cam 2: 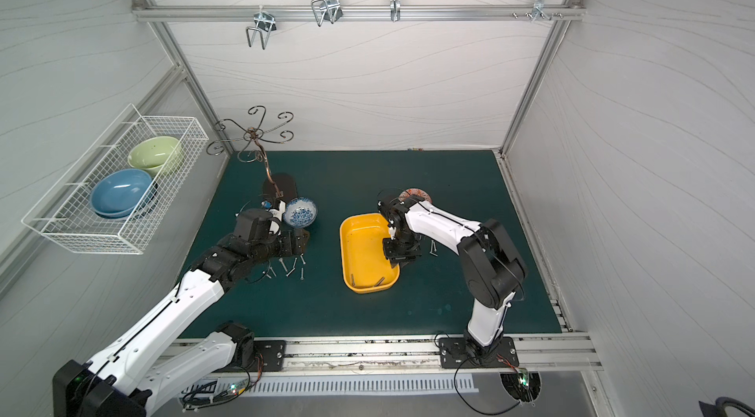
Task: Take out the screws from the storage box
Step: Adjust the storage box at the center of the board.
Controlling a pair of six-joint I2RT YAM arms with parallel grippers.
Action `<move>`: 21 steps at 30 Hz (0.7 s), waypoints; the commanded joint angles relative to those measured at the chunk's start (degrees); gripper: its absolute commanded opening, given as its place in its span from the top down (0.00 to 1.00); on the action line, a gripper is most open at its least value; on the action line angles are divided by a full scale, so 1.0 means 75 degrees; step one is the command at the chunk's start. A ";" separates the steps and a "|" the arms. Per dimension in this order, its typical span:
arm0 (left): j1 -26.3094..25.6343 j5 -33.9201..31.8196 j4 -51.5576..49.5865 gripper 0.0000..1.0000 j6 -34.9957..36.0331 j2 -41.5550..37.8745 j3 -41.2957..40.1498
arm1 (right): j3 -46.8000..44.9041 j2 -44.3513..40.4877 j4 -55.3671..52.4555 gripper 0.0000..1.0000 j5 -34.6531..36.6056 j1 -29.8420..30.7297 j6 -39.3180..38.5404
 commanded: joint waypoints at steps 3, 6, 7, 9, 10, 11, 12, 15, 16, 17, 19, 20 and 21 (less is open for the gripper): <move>0.0042 -0.0101 0.0370 0.07 0.0111 -0.0092 0.0037 | 0.0507 0.0011 -0.0750 0.79 -0.0199 -0.0023 0.0008; 0.0042 -0.0081 0.0424 0.06 0.0129 -0.0142 -0.0007 | 0.0851 0.0077 -0.1217 0.87 -0.0407 -0.0022 0.0088; 0.0039 -0.0065 0.0443 0.06 0.0129 -0.0156 -0.0027 | 0.0925 0.0090 -0.1340 0.90 -0.0448 -0.0014 0.0132; 0.0042 -0.0078 0.0490 0.06 0.0128 -0.0193 -0.0074 | 0.1026 0.0113 -0.1515 0.99 -0.0492 -0.0017 0.0212; 0.0042 -0.0085 0.0495 0.06 0.0140 -0.0204 -0.0092 | 0.1044 0.0123 -0.1555 1.00 -0.0505 -0.0011 0.0229; 0.0046 -0.0088 0.0497 0.06 0.0141 -0.0214 -0.0098 | 0.1046 0.0125 -0.1607 1.00 -0.0532 -0.0017 0.0246; 0.0042 -0.0106 0.0497 0.06 0.0154 -0.0226 -0.0103 | 0.1049 0.0157 -0.1664 1.00 -0.0583 -0.0020 0.0230; 0.0036 -0.0118 0.0515 0.06 0.0193 -0.0249 -0.0122 | 0.1092 0.0294 -0.1879 1.00 -0.1027 -0.0027 0.0096; 0.0036 -0.0117 0.0521 0.06 0.0199 -0.0251 -0.0122 | 0.1113 0.0347 -0.1944 1.00 -0.1250 -0.0044 0.0037; 0.0039 -0.0123 0.0515 0.06 0.0202 -0.0263 -0.0127 | 0.1115 0.0373 -0.2006 1.00 -0.1514 -0.0041 -0.0051; 0.0042 -0.0141 0.0535 0.06 0.0208 -0.0274 -0.0148 | 0.1132 0.0417 -0.2185 1.00 -0.2143 -0.0086 -0.0214; 0.0043 -0.0135 0.0536 0.06 0.0218 -0.0274 -0.0151 | 0.1137 0.0426 -0.2269 1.00 -0.2518 -0.0132 -0.0300; 0.0042 -0.0135 0.0556 0.06 0.0220 -0.0274 -0.0161 | 0.1136 0.0418 -0.2349 1.00 -0.2824 -0.0184 -0.0379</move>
